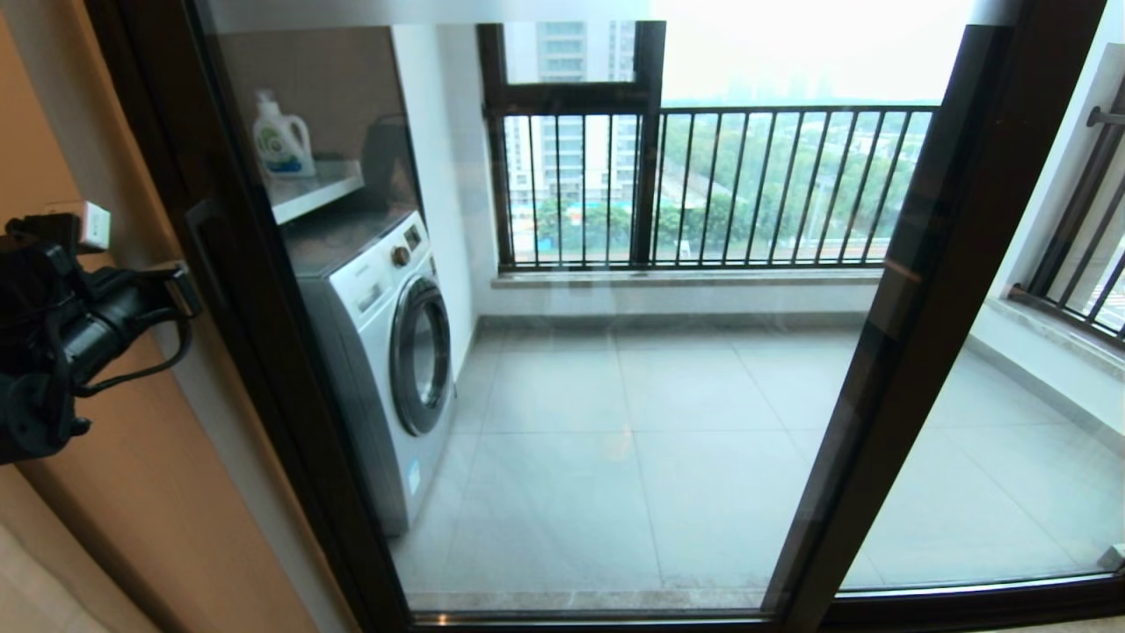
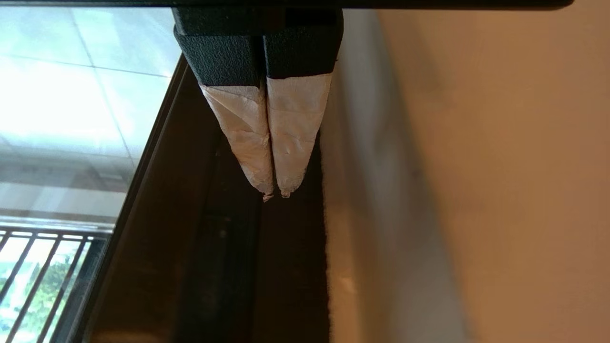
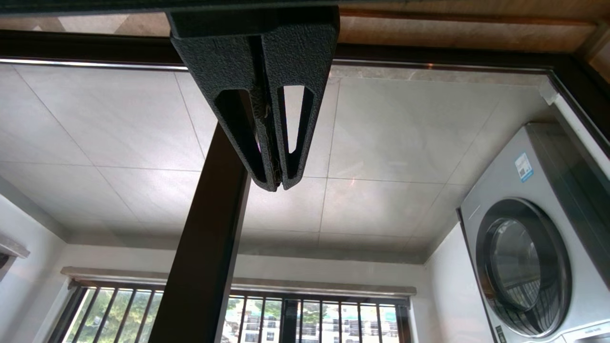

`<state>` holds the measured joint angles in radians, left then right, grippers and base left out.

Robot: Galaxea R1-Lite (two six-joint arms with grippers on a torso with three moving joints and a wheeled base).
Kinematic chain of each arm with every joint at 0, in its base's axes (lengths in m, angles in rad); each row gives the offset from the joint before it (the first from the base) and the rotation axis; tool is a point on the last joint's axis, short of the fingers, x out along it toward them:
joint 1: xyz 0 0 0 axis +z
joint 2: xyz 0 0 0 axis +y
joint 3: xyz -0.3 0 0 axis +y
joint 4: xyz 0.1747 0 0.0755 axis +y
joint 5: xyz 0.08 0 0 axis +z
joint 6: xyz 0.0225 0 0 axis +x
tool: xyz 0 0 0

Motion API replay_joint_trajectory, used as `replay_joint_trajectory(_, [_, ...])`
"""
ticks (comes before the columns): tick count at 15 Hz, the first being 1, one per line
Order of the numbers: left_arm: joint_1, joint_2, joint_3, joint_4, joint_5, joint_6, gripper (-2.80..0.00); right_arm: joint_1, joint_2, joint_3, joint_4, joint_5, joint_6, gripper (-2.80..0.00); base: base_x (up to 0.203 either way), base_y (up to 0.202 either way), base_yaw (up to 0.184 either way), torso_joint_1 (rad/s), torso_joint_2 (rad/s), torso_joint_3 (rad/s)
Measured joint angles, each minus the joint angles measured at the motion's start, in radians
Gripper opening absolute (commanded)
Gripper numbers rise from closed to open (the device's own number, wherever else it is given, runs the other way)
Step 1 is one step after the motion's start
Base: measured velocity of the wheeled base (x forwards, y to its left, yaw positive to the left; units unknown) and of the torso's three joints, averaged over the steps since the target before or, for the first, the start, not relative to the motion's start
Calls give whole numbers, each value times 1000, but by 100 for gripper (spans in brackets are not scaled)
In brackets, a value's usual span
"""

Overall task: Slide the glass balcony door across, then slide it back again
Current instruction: Close the slid door

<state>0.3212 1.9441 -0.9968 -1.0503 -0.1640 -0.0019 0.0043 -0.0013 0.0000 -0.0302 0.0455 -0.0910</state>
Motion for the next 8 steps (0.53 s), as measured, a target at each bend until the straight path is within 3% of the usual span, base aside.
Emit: replay_joint_trajectory(8, [-62, 25, 24, -22, 10, 12, -280, 0, 0, 0, 0, 1, 0, -280, 0, 0, 0, 0, 0, 0])
